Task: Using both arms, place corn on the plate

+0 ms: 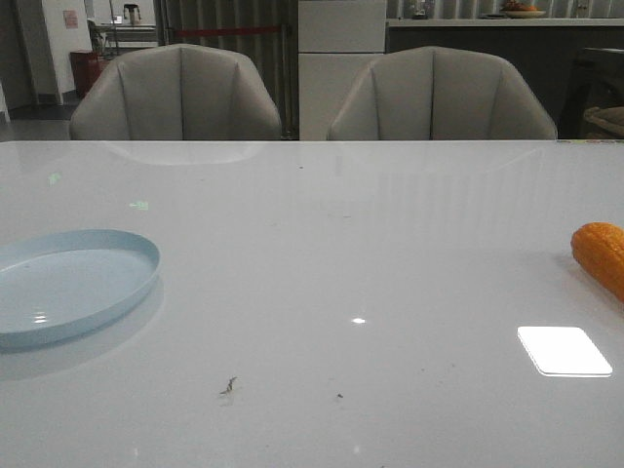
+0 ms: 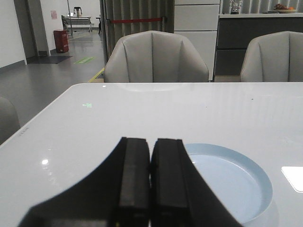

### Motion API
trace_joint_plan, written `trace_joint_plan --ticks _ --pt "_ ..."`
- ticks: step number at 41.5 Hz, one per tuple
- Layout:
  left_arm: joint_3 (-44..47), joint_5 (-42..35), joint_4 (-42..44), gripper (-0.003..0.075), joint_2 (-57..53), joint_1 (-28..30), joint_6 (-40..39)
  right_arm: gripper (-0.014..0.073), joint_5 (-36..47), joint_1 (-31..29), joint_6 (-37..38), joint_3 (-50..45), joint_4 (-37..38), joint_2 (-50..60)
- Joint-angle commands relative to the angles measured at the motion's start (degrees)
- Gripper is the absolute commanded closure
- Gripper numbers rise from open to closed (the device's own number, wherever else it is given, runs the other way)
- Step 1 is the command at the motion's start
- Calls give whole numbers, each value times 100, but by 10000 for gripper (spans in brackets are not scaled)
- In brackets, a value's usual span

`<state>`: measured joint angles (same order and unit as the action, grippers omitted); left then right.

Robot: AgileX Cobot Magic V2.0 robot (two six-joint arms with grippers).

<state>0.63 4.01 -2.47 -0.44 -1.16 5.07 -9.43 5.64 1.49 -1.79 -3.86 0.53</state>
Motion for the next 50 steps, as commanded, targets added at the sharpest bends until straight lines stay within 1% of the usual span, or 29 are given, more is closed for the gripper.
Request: trace_joint_plan --ticks 1,28,38,41,50 --pt "209 -550 -40 617 -107 7 -27 538 475 -2 -14 138 -3 148" --pt "209 -588 -40 617 -107 7 -27 538 488 -2 -14 138 -3 148" --pt "209 -1218 -40 617 -107 7 -27 536 503 -7 -14 138 79 148" --pt "209 -1446 -40 617 -107 7 -27 536 663 -7 -14 138 79 148" --pt "114 -1781 -40 617 -107 7 -37 536 1194 -7 -14 144 79 148"
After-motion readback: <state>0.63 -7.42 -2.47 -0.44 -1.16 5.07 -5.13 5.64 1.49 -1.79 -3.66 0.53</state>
